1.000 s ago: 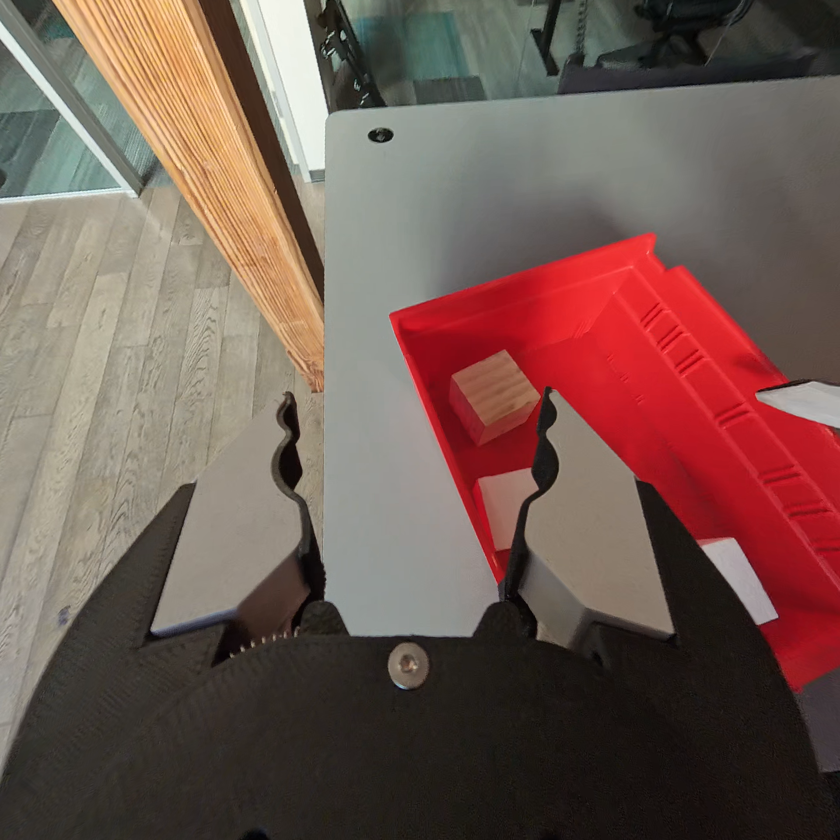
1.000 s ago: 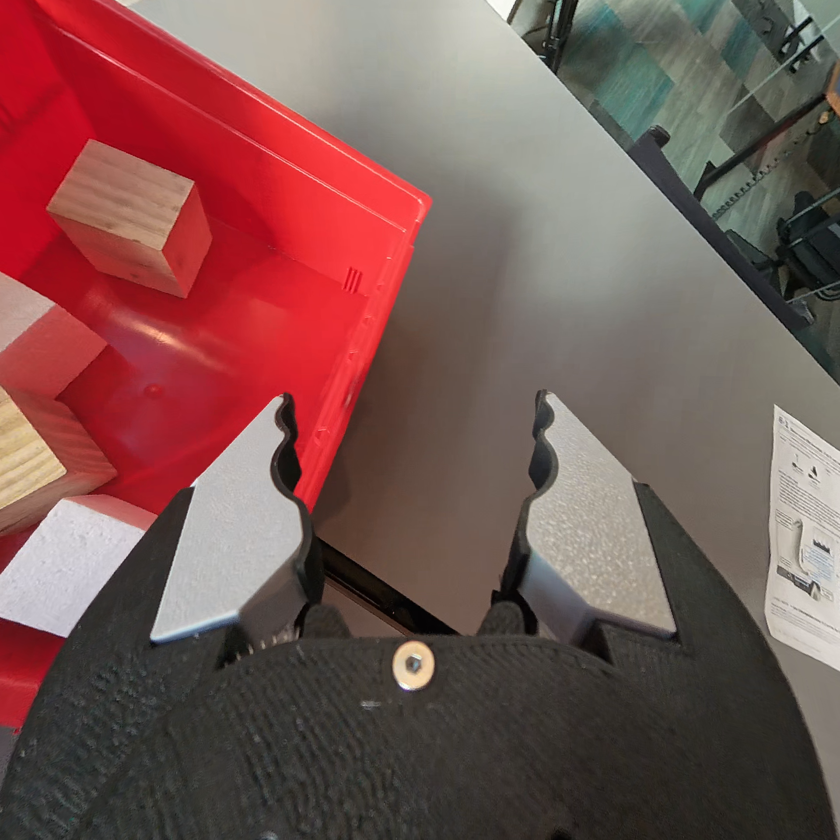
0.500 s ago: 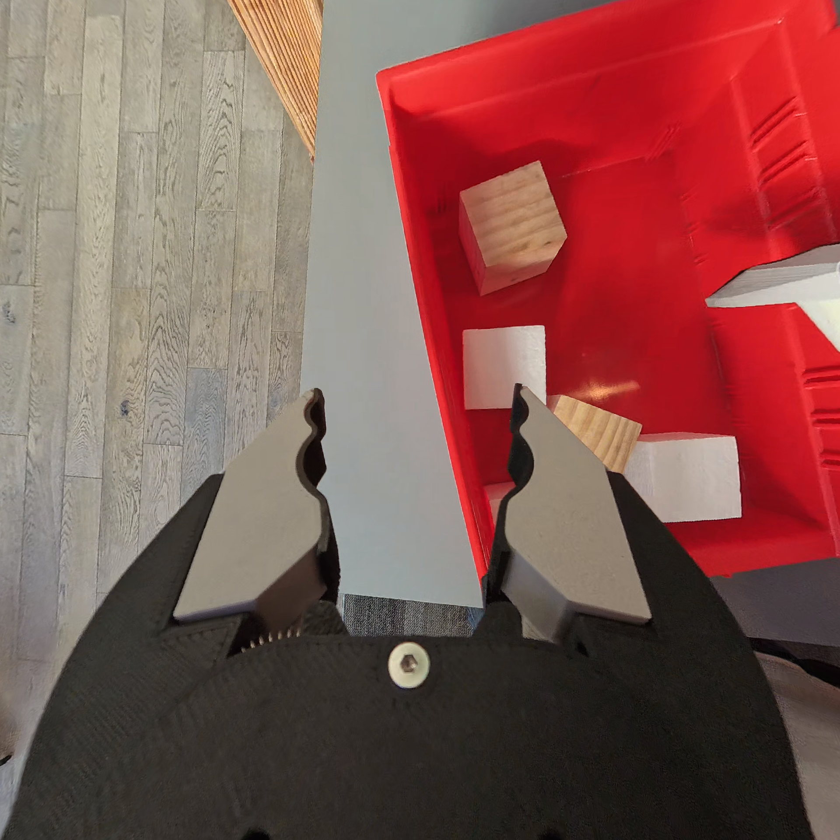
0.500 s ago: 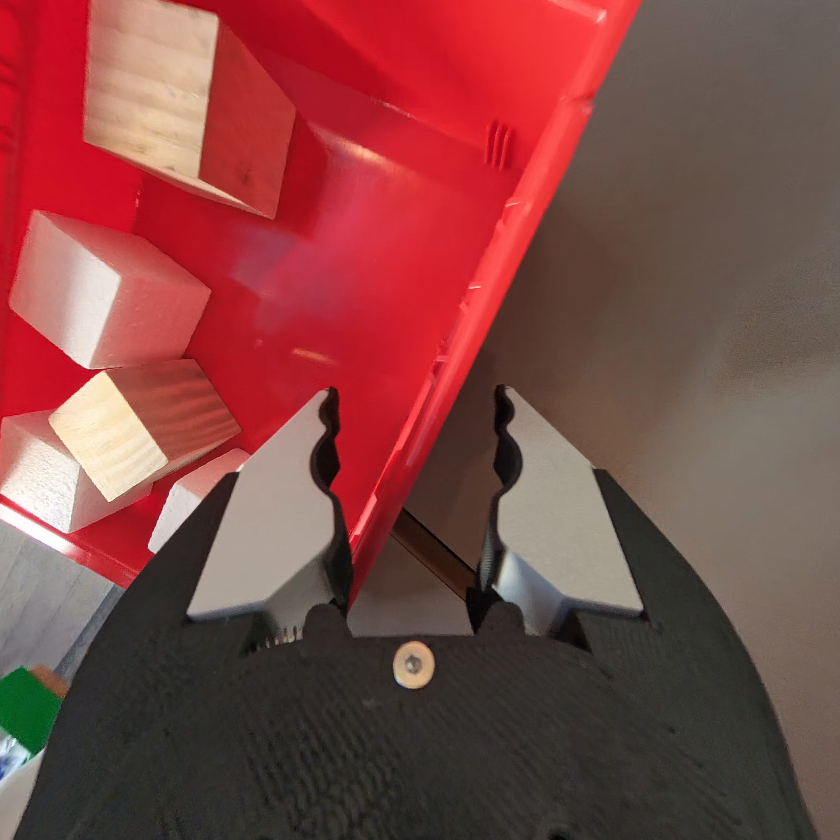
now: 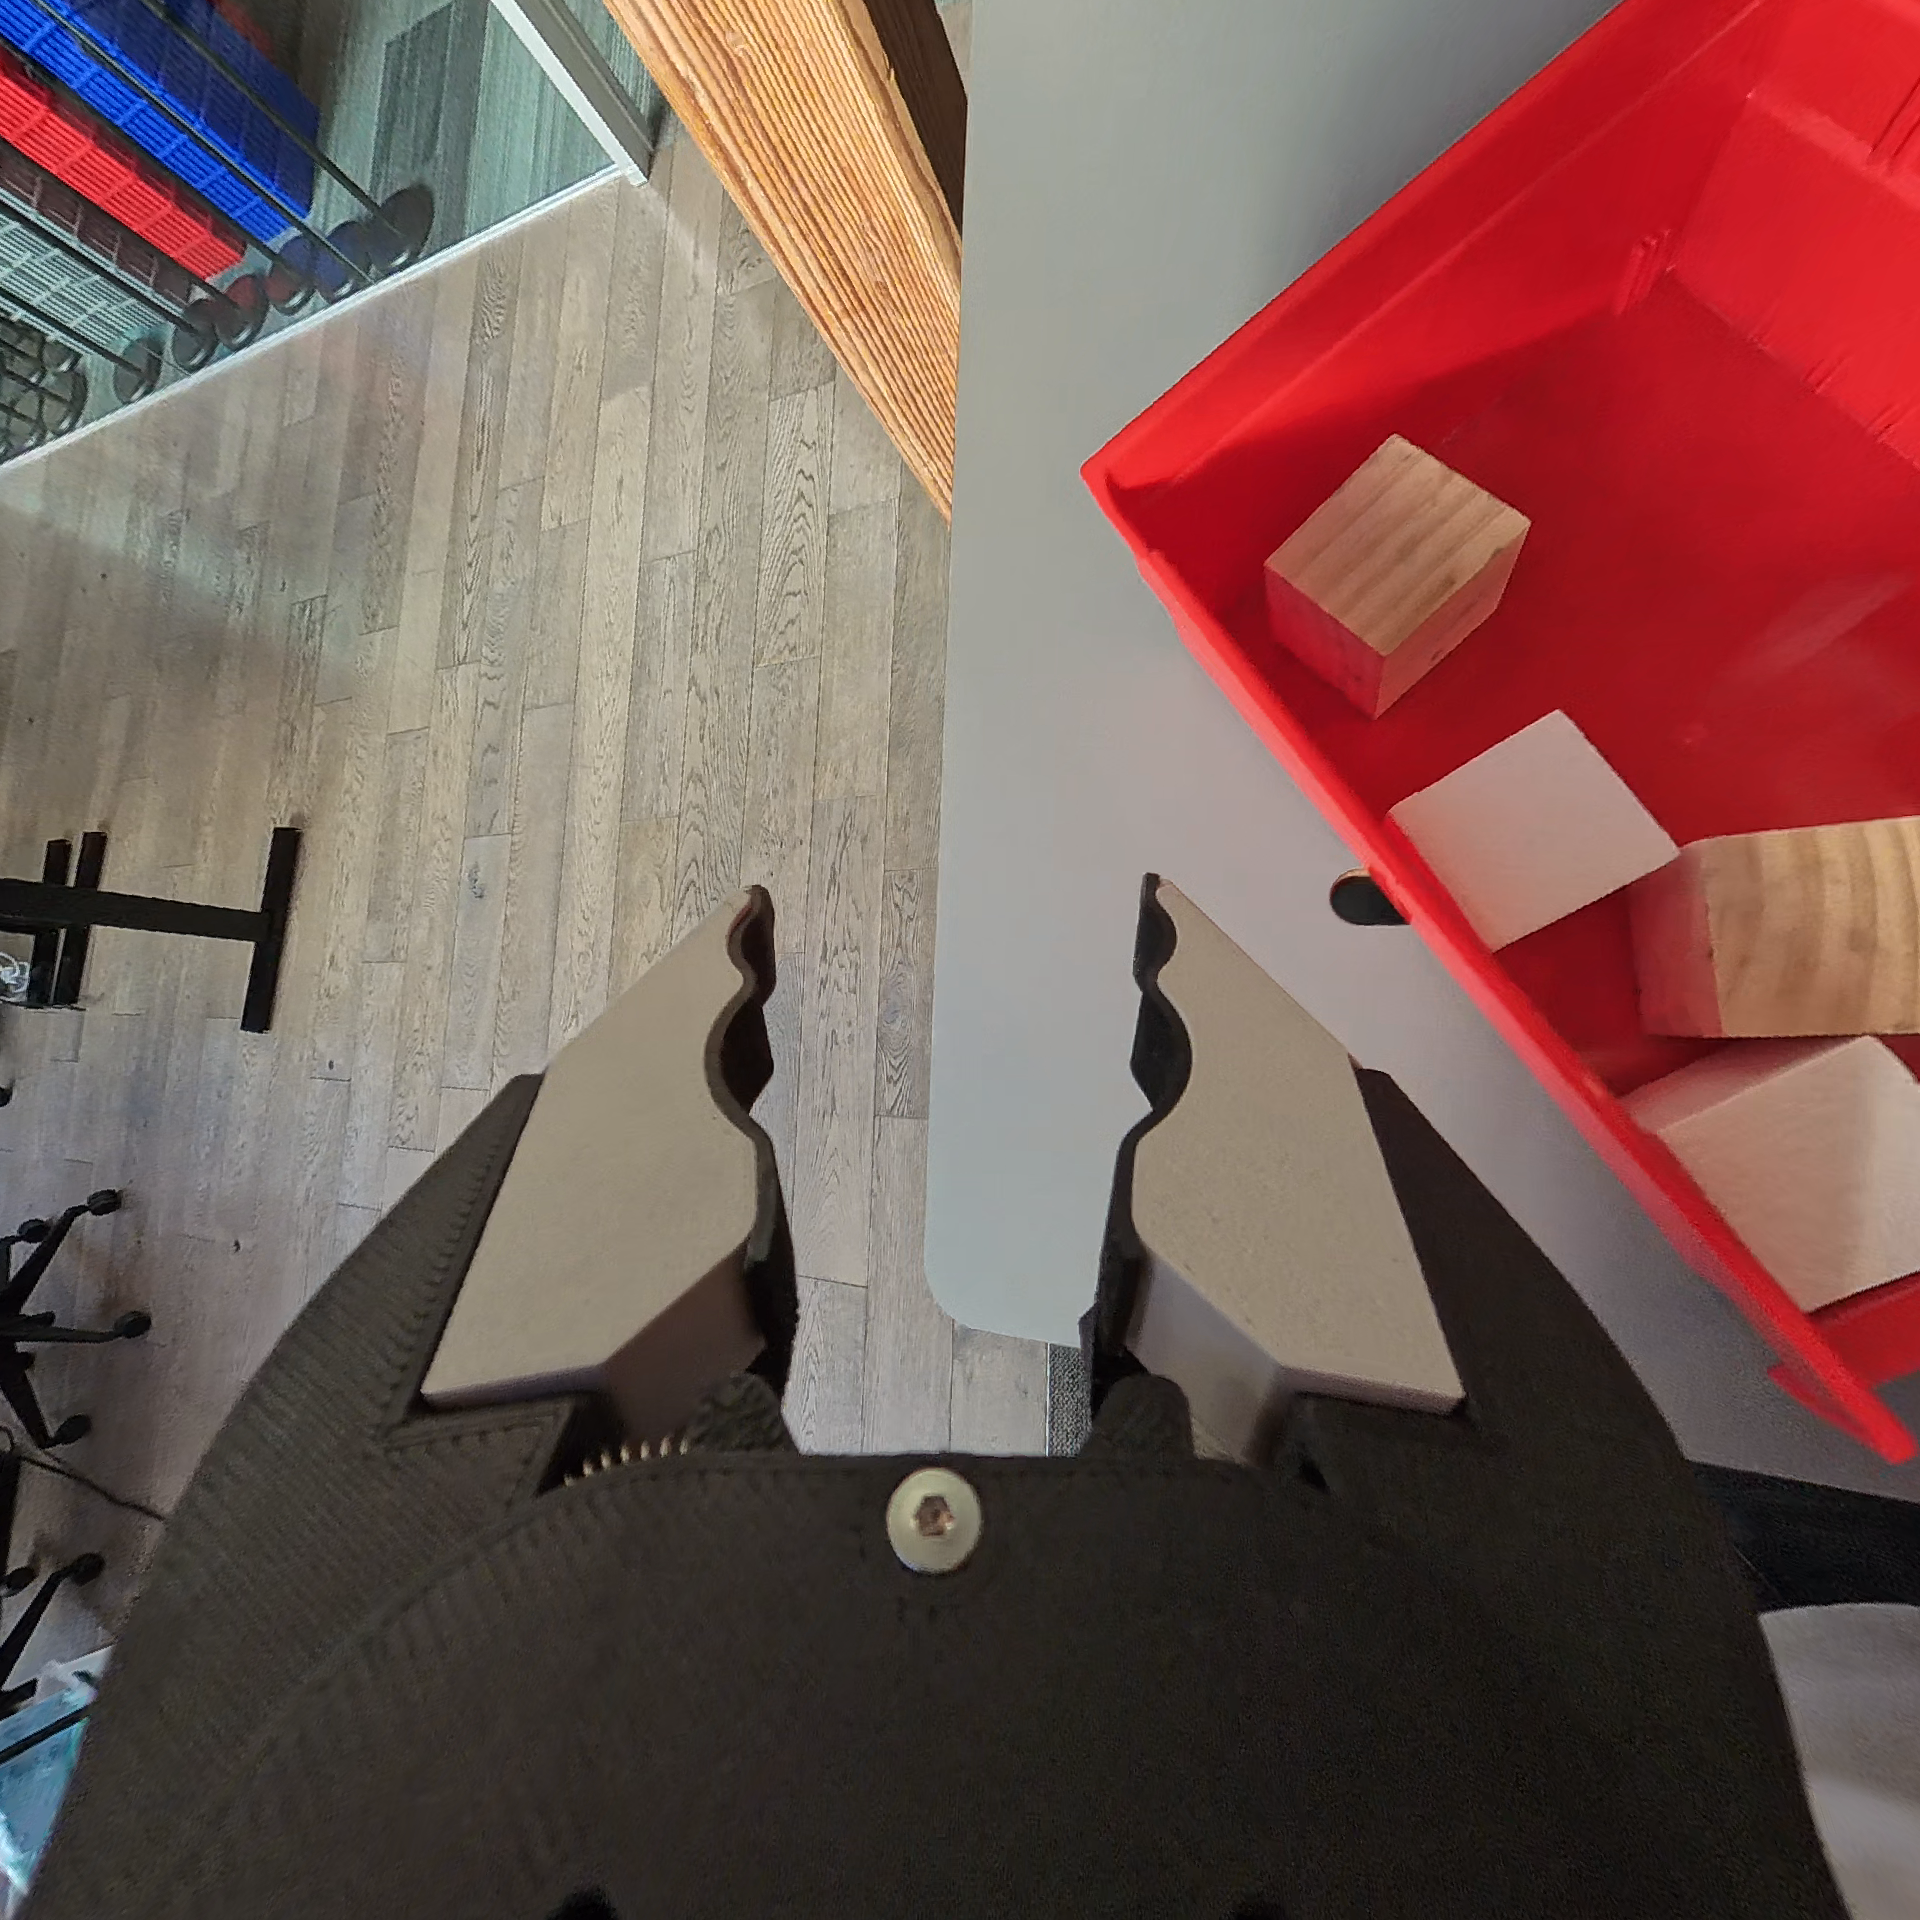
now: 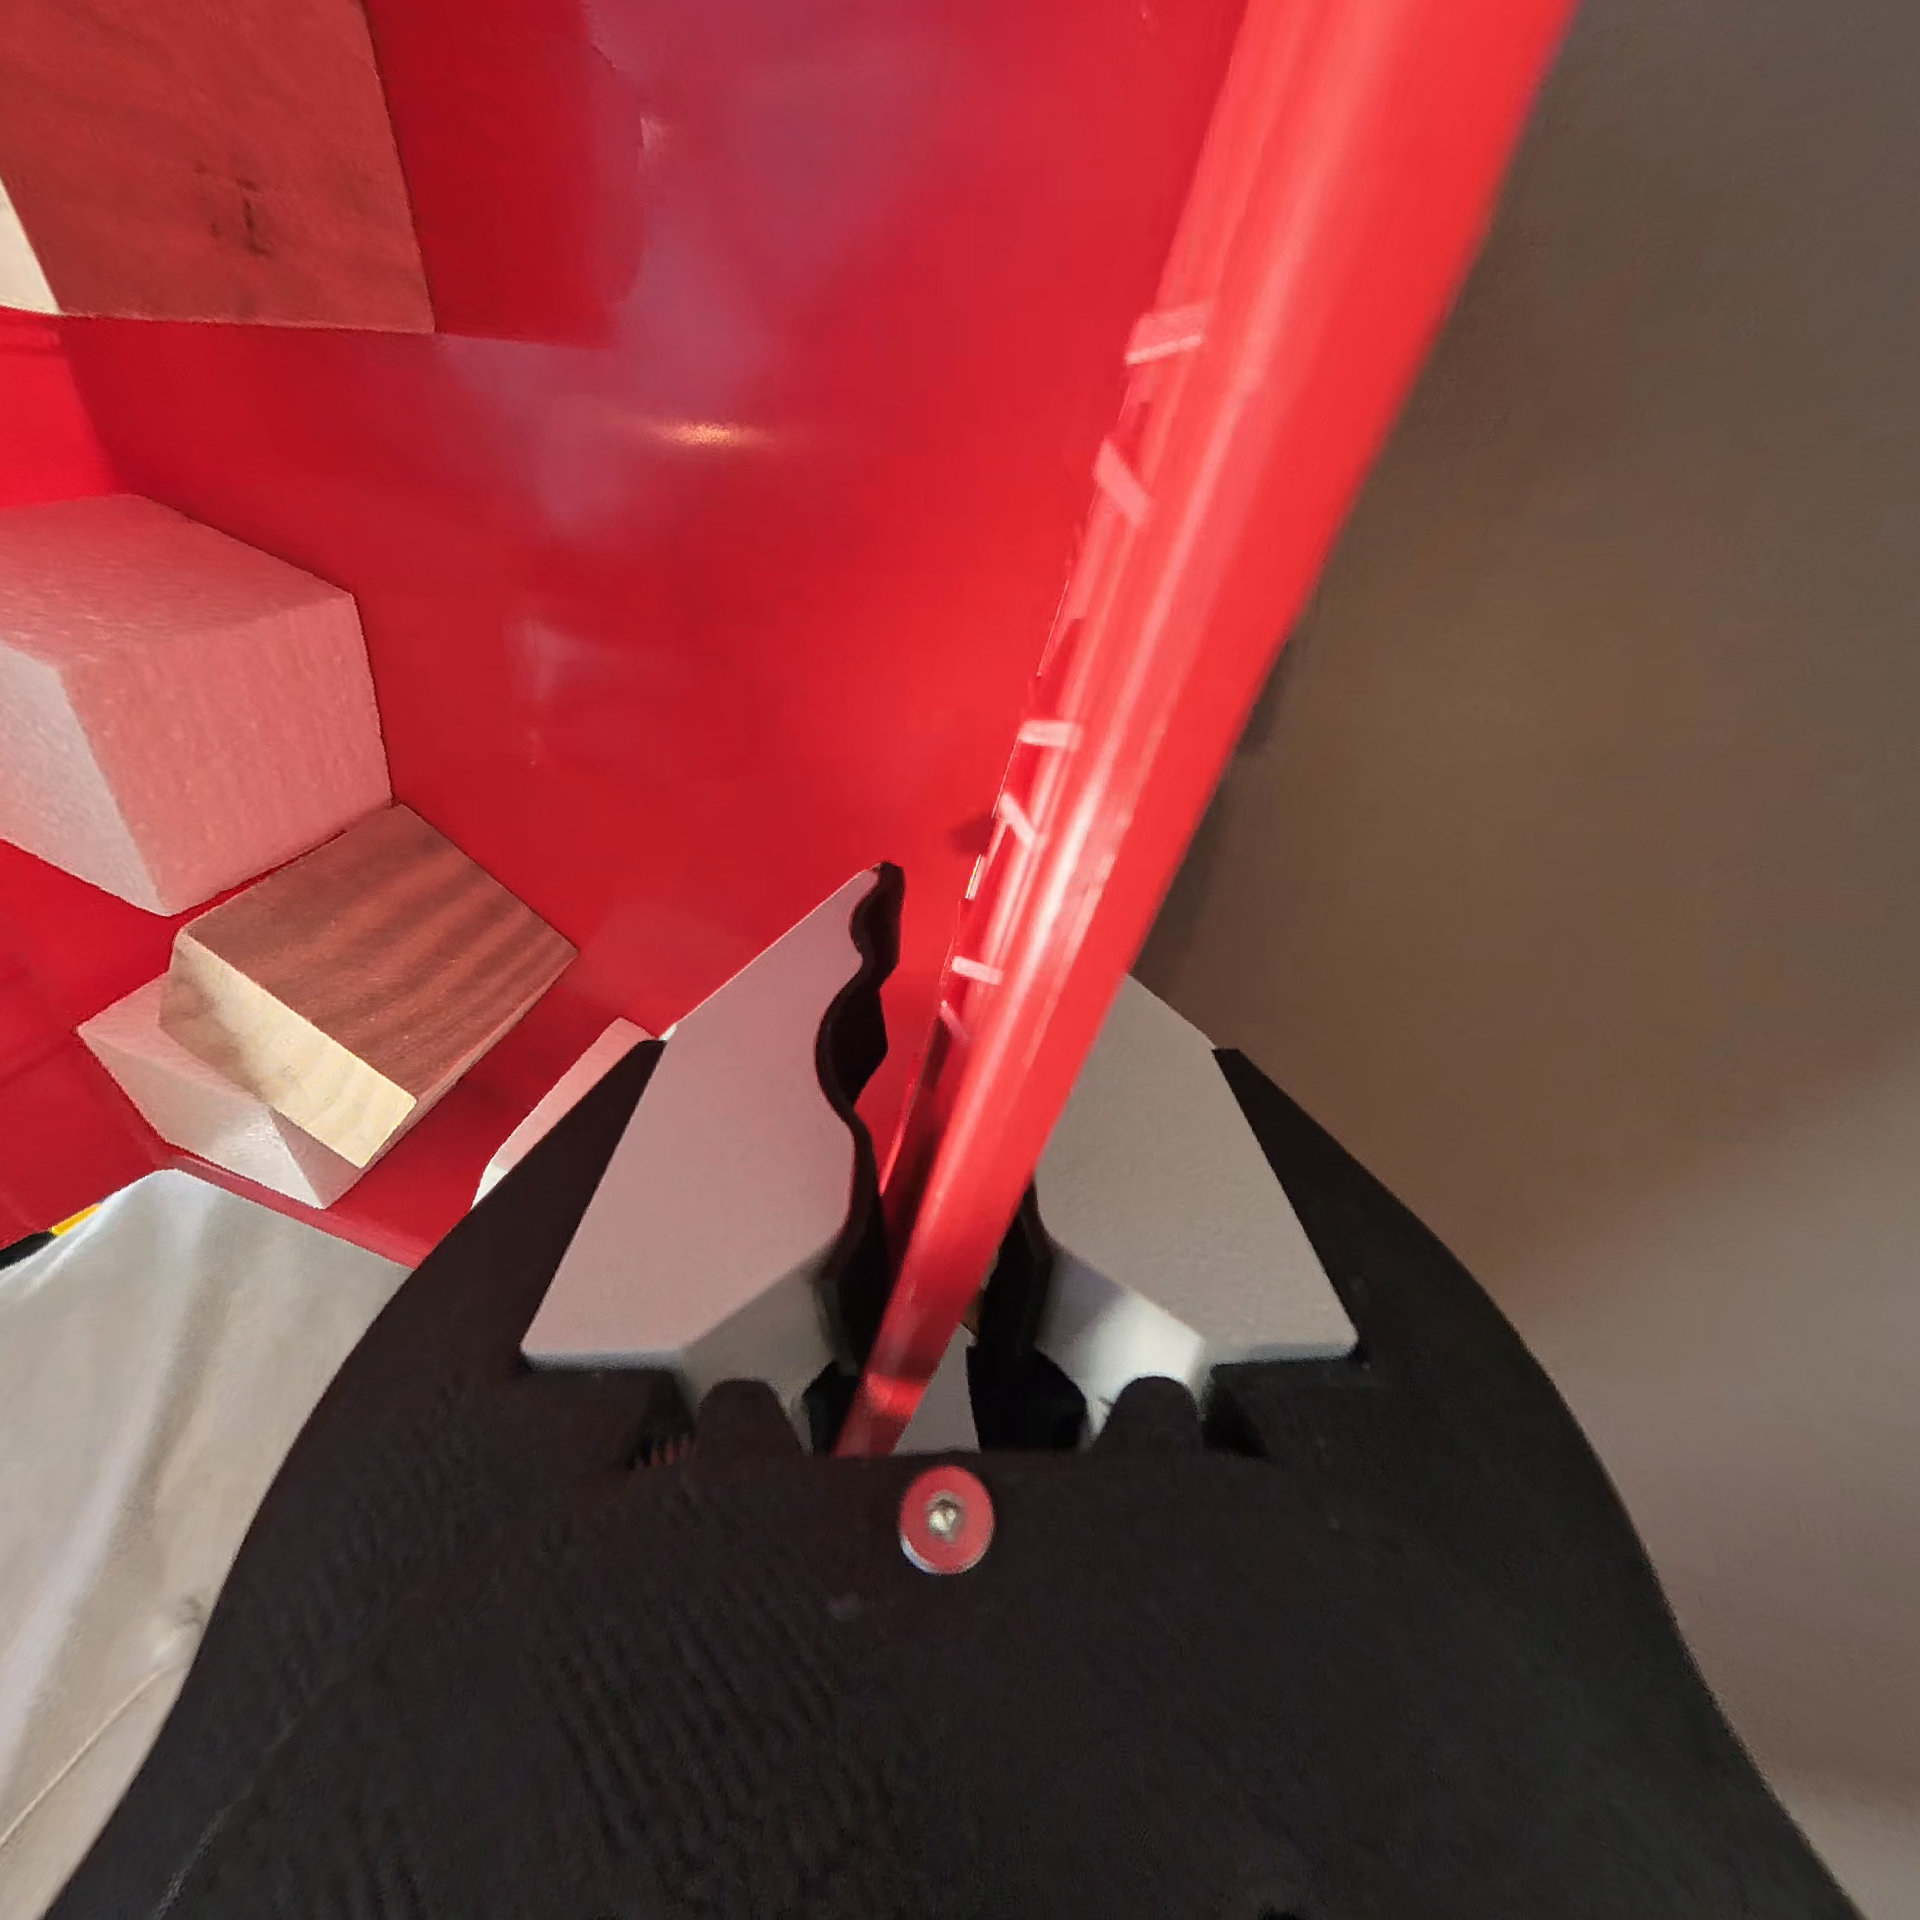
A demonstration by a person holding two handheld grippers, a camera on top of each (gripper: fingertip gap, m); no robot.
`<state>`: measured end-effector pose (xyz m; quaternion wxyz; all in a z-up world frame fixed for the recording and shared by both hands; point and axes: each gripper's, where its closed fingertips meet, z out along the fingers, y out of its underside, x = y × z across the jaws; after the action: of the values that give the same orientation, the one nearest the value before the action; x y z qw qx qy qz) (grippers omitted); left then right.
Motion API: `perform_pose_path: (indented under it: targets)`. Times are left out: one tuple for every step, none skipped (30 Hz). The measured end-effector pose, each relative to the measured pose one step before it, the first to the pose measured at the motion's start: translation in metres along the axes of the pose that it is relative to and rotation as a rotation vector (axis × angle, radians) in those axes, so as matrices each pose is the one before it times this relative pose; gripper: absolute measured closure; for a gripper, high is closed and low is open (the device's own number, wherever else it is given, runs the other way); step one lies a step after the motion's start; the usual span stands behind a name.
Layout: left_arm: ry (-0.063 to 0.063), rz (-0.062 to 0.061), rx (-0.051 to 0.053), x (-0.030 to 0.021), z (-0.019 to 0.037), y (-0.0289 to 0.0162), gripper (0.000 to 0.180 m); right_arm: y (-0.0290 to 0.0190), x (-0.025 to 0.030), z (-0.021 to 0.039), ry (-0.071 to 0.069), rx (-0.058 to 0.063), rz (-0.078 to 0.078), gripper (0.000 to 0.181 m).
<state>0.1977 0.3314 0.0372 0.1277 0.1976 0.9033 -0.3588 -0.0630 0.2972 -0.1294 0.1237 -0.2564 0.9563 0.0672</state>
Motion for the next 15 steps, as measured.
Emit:
perform_pose_path:
  targets:
    - [-0.0004,0.0107,-0.0120,-0.00523,0.00050,0.00515,0.110,-0.00221,0.00190,-0.00182,0.0212,-0.0118,-0.0026,0.168]
    - [0.0006,0.0104,-0.0140,-0.00635,0.00066,0.00701,0.109,-0.00256,0.00173,-0.00171,0.0100,-0.0099,-0.0007,0.171]
    - [0.0008,0.0043,-0.0152,-0.00779,0.00019,0.00964,0.109,-0.00140,0.00167,-0.00132,0.0085,-0.0117,-0.0005,0.174]
    - [0.0016,-0.0052,-0.0131,-0.00928,0.00018,0.01150,0.109,-0.00385,0.00265,-0.00306,0.0171,-0.0184,-0.0064,0.178]
    - [0.0072,-0.0130,-0.0051,-0.01020,-0.00036,0.01292,0.109,-0.00523,-0.00160,-0.00221,0.0126,-0.0117,-0.0143,0.177]
    - [0.0114,-0.0172,-0.0001,-0.01144,-0.00050,0.01452,0.111,-0.00636,-0.00428,-0.00315,0.0052,-0.0104,-0.0185,0.178]
    - [0.0071,-0.0222,-0.0047,-0.01457,-0.00016,0.01711,0.112,-0.00768,-0.00539,-0.00332,0.0173,-0.0152,-0.0217,0.178]
    - [-0.0010,-0.0274,-0.0083,-0.01995,0.00023,0.02151,0.112,-0.00733,-0.00601,-0.00573,0.0183,-0.0124,-0.0247,0.178]
    - [-0.0037,-0.0329,-0.0041,-0.02043,0.00057,0.02207,0.113,-0.01183,-0.01010,-0.00510,0.0069,-0.0060,-0.0208,0.178]
    - [-0.0018,-0.0381,-0.0009,-0.02239,0.00134,0.02171,0.114,-0.01414,-0.01112,-0.00496,0.0117,-0.0050,-0.0270,0.178]
    - [-0.0024,-0.0416,-0.0011,-0.02454,0.00206,0.02201,0.115,-0.01615,-0.01368,-0.00530,0.0072,-0.0019,-0.0325,0.179]
    - [-0.0053,-0.0427,-0.0027,-0.02635,0.00285,0.02267,0.116,-0.01482,-0.01586,-0.00483,-0.0082,-0.0012,-0.0382,0.178]
    - [-0.0114,-0.0426,-0.0056,-0.02972,0.00383,0.02159,0.117,-0.01940,-0.01620,-0.00232,-0.0128,-0.0080,-0.0254,0.179]
    - [-0.0189,-0.0398,-0.0118,-0.03301,0.00508,0.02069,0.118,-0.02083,-0.01704,-0.00107,-0.0186,-0.0128,-0.0224,0.178]
    - [-0.0265,-0.0328,-0.0203,-0.03552,0.00679,0.02004,0.118,-0.02300,-0.01798,-0.00007,-0.0279,-0.0092,-0.0288,0.178]
